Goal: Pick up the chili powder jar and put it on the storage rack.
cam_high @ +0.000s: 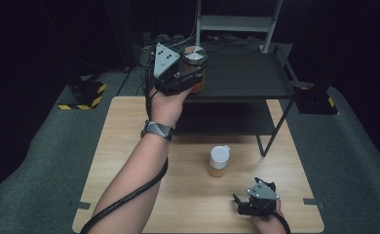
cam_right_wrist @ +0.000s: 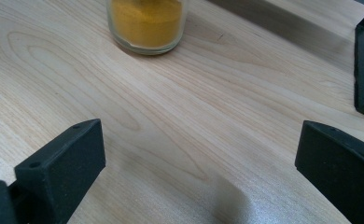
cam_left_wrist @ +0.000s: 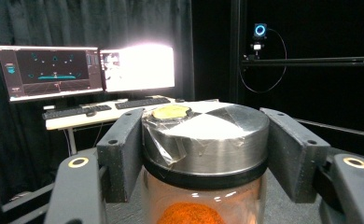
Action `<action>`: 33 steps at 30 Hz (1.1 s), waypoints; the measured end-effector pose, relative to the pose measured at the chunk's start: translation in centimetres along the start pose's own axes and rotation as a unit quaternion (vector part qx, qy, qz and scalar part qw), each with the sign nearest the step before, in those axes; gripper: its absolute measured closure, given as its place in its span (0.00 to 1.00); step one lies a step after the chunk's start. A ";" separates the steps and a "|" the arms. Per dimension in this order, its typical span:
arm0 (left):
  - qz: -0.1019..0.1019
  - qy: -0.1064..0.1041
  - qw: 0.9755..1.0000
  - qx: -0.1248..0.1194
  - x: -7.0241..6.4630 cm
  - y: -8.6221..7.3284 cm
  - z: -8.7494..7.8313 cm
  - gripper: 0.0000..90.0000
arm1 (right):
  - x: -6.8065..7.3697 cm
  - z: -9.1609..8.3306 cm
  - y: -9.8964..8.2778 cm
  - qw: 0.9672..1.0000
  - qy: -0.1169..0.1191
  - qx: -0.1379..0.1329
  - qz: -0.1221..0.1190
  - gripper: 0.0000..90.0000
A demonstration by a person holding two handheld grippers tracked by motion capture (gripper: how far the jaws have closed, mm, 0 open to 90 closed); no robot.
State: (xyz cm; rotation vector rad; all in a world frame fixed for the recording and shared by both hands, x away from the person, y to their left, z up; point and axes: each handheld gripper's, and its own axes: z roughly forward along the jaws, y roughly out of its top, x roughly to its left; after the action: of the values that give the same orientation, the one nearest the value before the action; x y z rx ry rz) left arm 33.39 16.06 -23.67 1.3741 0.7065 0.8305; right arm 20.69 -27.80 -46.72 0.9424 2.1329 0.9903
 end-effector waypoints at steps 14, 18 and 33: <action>-0.029 0.005 0.999 0.013 0.2 -0.2 -0.5 0.11 | -0.2 0.0 0.1 1.000 0.004 0.002 0.001 0.01; -0.024 0.003 1.000 0.014 0.4 -0.3 -1.3 0.00 | -0.1 0.0 0.1 1.000 0.003 0.001 0.000 0.01; -0.008 -0.007 1.000 0.028 0.0 0.7 -5.9 0.00 | -0.1 0.1 0.1 1.000 0.001 0.001 0.003 0.01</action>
State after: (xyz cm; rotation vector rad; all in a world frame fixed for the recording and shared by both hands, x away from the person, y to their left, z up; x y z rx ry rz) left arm 28.39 19.27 -23.42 1.4220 0.7345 0.7917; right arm 20.80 -27.82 -46.69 0.9499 2.1343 0.9912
